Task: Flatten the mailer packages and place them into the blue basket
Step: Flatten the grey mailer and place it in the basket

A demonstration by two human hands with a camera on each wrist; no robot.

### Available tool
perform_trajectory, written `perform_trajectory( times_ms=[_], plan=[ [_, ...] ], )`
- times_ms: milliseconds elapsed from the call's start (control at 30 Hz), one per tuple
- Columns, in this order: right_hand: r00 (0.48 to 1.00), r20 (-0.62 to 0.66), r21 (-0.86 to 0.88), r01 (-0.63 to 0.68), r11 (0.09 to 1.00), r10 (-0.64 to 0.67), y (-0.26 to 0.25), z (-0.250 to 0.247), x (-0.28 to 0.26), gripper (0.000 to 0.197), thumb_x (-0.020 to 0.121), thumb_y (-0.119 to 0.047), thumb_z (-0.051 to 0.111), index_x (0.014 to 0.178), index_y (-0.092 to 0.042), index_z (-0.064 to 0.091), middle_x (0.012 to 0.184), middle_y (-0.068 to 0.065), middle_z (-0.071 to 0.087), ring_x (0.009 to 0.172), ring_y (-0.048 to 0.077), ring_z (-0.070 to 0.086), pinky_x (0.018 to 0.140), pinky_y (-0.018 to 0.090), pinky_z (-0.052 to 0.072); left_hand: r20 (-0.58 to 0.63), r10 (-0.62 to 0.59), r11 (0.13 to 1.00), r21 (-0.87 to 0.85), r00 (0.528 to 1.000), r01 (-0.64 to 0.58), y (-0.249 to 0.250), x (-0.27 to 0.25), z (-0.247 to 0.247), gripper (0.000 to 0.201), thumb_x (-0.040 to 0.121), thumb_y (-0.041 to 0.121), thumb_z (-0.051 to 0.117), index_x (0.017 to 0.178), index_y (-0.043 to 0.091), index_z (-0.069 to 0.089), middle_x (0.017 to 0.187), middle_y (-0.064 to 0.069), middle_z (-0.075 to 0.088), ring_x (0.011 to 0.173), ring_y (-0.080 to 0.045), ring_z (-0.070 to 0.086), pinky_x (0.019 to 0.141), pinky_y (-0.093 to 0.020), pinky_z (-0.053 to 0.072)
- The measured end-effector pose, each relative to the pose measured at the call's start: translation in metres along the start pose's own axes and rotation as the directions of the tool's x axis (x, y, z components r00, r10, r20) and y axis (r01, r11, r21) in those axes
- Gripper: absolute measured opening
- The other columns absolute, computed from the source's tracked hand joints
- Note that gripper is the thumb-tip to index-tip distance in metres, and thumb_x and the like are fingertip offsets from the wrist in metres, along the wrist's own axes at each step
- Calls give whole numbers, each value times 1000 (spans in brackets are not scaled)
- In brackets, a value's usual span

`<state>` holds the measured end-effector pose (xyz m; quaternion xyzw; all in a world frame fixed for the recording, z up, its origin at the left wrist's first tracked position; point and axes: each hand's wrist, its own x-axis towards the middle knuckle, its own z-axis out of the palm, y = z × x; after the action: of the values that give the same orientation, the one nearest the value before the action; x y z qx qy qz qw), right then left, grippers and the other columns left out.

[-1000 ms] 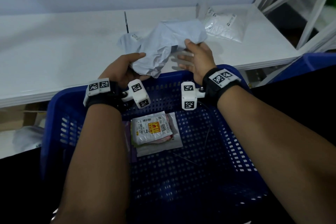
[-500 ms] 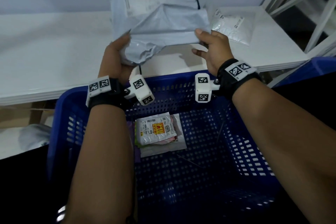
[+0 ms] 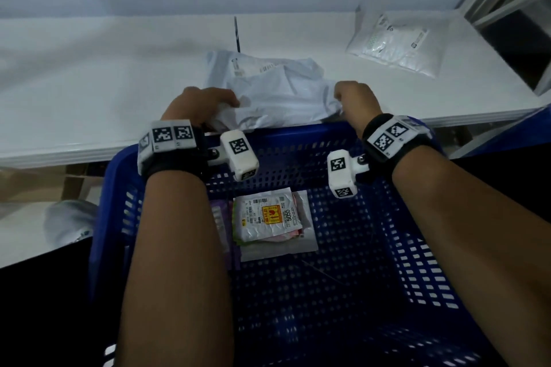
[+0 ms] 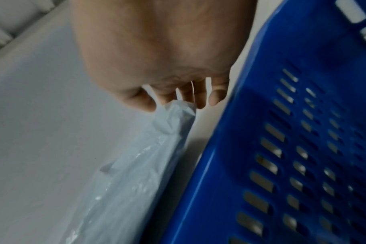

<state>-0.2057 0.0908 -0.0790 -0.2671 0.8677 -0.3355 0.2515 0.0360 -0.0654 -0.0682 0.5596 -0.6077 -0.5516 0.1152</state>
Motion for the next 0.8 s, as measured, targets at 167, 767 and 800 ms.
perform_trajectory(
  times_ms=[167,767,800],
  plan=[
    [963,229,430,-230,873,141,-18,-8,26,46,91,-45,50,117,-12,68,102,21,67,80,24,53,70,32,41,-34,-112,991,-72,993,110,19,19,-4,69,59,79,68,96,20,70,95,-5,73,84,-28,70,78,-35,55],
    [992,-123,40,18,999,-13,-37,15,46,9,82,-16,74,86,-14,67,96,4,69,99,25,67,82,31,55,-457,196,978,158,867,-138,11,40,38,57,85,34,72,127,3,49,124,-16,58,114,-34,59,87,-37,49],
    [981,-180,-153,48,987,-75,-40,17,40,11,86,-19,67,96,-13,66,102,5,67,104,26,65,83,31,52,-464,305,928,341,832,-150,18,35,43,60,88,30,67,136,5,42,134,-17,52,122,-37,53,95,-42,45]
  ],
)
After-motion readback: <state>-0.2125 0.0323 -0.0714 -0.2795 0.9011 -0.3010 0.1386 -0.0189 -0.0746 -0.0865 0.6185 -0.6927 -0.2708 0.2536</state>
